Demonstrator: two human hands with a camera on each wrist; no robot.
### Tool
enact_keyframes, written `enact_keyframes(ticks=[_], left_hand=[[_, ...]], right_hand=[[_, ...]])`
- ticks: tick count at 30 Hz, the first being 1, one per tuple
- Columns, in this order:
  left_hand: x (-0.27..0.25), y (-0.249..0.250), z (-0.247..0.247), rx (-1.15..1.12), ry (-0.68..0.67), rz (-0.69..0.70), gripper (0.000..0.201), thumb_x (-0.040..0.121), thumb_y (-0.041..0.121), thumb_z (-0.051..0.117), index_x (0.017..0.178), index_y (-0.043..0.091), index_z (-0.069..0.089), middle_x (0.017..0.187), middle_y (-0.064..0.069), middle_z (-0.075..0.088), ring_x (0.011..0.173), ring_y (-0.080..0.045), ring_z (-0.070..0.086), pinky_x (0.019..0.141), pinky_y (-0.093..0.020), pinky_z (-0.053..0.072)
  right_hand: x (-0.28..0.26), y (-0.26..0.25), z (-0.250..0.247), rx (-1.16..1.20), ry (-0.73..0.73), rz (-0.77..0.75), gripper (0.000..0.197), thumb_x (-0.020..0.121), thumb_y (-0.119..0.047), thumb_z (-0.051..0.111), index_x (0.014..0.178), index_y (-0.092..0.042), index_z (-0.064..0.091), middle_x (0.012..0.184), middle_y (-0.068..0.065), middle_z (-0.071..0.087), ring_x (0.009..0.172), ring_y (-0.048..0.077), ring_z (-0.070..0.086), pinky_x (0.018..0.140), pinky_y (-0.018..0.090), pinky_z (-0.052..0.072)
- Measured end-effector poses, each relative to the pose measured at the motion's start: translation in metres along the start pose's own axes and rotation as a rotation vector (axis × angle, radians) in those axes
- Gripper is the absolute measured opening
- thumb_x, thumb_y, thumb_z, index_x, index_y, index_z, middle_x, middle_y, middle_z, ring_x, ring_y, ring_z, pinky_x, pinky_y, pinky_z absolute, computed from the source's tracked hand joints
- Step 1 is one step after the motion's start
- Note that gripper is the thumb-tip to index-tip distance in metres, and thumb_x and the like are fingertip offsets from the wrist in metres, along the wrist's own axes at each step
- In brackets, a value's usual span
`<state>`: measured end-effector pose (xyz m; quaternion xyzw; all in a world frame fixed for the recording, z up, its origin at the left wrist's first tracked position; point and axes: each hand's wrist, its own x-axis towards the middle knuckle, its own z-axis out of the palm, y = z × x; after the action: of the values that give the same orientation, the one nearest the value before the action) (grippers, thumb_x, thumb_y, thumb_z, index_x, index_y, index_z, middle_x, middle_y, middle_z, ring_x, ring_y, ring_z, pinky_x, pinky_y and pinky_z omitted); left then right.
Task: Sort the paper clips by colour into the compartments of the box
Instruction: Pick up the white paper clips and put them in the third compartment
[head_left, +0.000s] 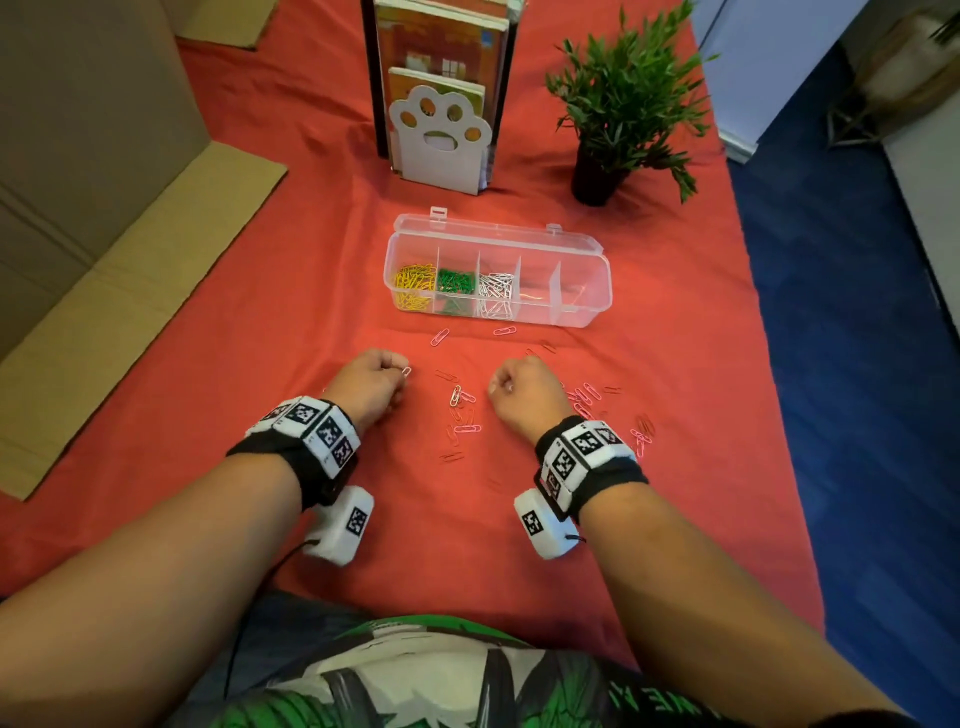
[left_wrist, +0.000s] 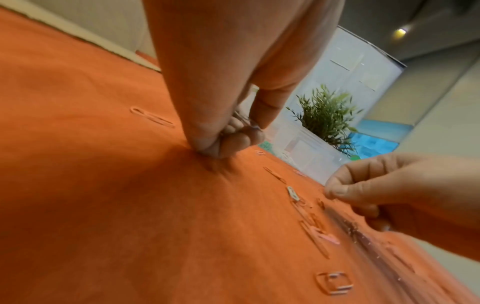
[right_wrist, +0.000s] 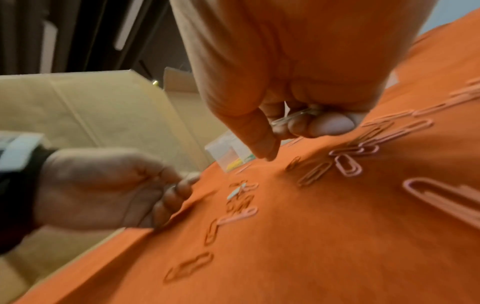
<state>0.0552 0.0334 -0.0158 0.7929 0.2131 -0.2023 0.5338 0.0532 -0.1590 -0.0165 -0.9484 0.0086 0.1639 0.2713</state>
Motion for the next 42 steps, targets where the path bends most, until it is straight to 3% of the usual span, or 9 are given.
enact_keyframes(ticks=[6, 11, 14, 18, 24, 28, 35, 39, 42], left_hand=[[-0.012, 0.014, 0.016, -0.375, -0.152, -0.178, 0.028, 0.088, 0.001, 0.032, 0.077, 0.016, 0.052, 0.063, -0.001, 0.043, 0.038, -0.004, 0.042, 0.037, -0.013, 0.035], [-0.012, 0.012, 0.023, -0.393, -0.139, -0.221, 0.015, 0.089, 0.013, 0.048, 0.074, 0.017, 0.05, 0.061, 0.0, 0.043, 0.038, -0.005, 0.044, 0.037, -0.015, 0.04], [-0.008, 0.003, 0.031, -0.1, -0.096, -0.076, 0.016, 0.086, 0.018, 0.058, 0.07, 0.019, 0.054, 0.059, -0.001, 0.047, 0.04, -0.009, 0.042, 0.037, -0.014, 0.036], [-0.009, -0.002, 0.045, 0.132, -0.16, 0.139, 0.012, 0.081, 0.021, 0.066, 0.07, 0.022, 0.06, 0.057, 0.003, 0.052, 0.05, -0.015, 0.046, 0.054, -0.025, 0.04], [-0.017, 0.011, 0.068, 0.146, -0.211, 0.193, 0.013, 0.088, 0.019, 0.058, 0.075, 0.023, 0.061, 0.069, 0.003, 0.06, 0.061, -0.012, 0.052, 0.064, -0.025, 0.044], [-0.021, 0.027, 0.072, -0.255, -0.251, -0.068, 0.025, 0.089, -0.002, 0.039, 0.082, 0.018, 0.053, 0.07, -0.002, 0.053, 0.053, -0.011, 0.05, 0.051, -0.024, 0.045], [-0.016, 0.074, 0.044, -0.642, -0.346, -0.123, 0.027, 0.092, 0.001, 0.033, 0.104, 0.005, 0.056, 0.101, -0.013, 0.065, 0.089, -0.024, 0.065, 0.068, -0.029, 0.06], [-0.01, 0.094, 0.034, -0.686, -0.36, -0.071, 0.03, 0.09, -0.003, 0.032, 0.104, 0.008, 0.056, 0.101, -0.012, 0.067, 0.09, -0.023, 0.066, 0.072, -0.029, 0.059], [-0.007, 0.097, 0.033, -0.626, -0.327, -0.033, 0.031, 0.087, -0.011, 0.042, 0.103, 0.011, 0.056, 0.102, -0.011, 0.068, 0.079, -0.017, 0.071, 0.068, -0.026, 0.059]], right_hand=[[0.001, -0.016, 0.022, -0.15, -0.094, -0.276, 0.037, 0.085, -0.014, 0.054, 0.119, -0.027, 0.06, 0.092, 0.007, 0.041, 0.096, 0.031, 0.051, 0.084, 0.037, 0.046], [0.003, -0.003, 0.019, -0.239, -0.031, -0.168, 0.02, 0.088, -0.019, 0.051, 0.103, -0.007, 0.056, 0.106, 0.013, 0.047, 0.102, 0.033, 0.05, 0.088, 0.04, 0.045], [0.001, 0.009, 0.006, -0.037, -0.007, -0.071, 0.017, 0.087, -0.018, 0.055, 0.095, -0.005, 0.063, 0.1, 0.011, 0.053, 0.095, 0.028, 0.053, 0.084, 0.031, 0.041], [-0.004, 0.021, -0.007, 0.419, 0.015, 0.131, 0.016, 0.083, -0.014, 0.062, 0.07, -0.022, 0.062, 0.067, -0.008, 0.057, 0.066, 0.012, 0.055, 0.074, 0.031, 0.048], [-0.016, 0.026, -0.022, 0.865, -0.006, 0.316, 0.016, 0.092, -0.008, 0.052, 0.084, -0.01, 0.066, 0.063, -0.002, 0.055, 0.037, -0.001, 0.044, 0.036, 0.011, 0.032], [-0.025, 0.024, -0.034, 1.306, -0.099, 0.438, 0.023, 0.098, -0.015, 0.04, 0.08, -0.011, 0.054, 0.067, 0.002, 0.046, 0.054, 0.011, 0.046, 0.047, 0.02, 0.039], [-0.021, 0.021, -0.068, 1.575, -0.222, 0.388, 0.03, 0.099, -0.008, 0.031, 0.109, 0.004, 0.056, 0.103, 0.021, 0.061, 0.089, 0.028, 0.065, 0.082, 0.032, 0.055], [-0.016, 0.014, -0.079, 1.61, -0.179, 0.346, 0.029, 0.098, -0.003, 0.032, 0.118, 0.007, 0.051, 0.116, 0.028, 0.059, 0.086, 0.031, 0.069, 0.079, 0.032, 0.057], [-0.012, 0.011, -0.084, 1.493, -0.098, 0.315, 0.024, 0.096, 0.004, 0.034, 0.109, 0.006, 0.055, 0.098, 0.023, 0.064, 0.08, 0.025, 0.068, 0.072, 0.026, 0.058]])
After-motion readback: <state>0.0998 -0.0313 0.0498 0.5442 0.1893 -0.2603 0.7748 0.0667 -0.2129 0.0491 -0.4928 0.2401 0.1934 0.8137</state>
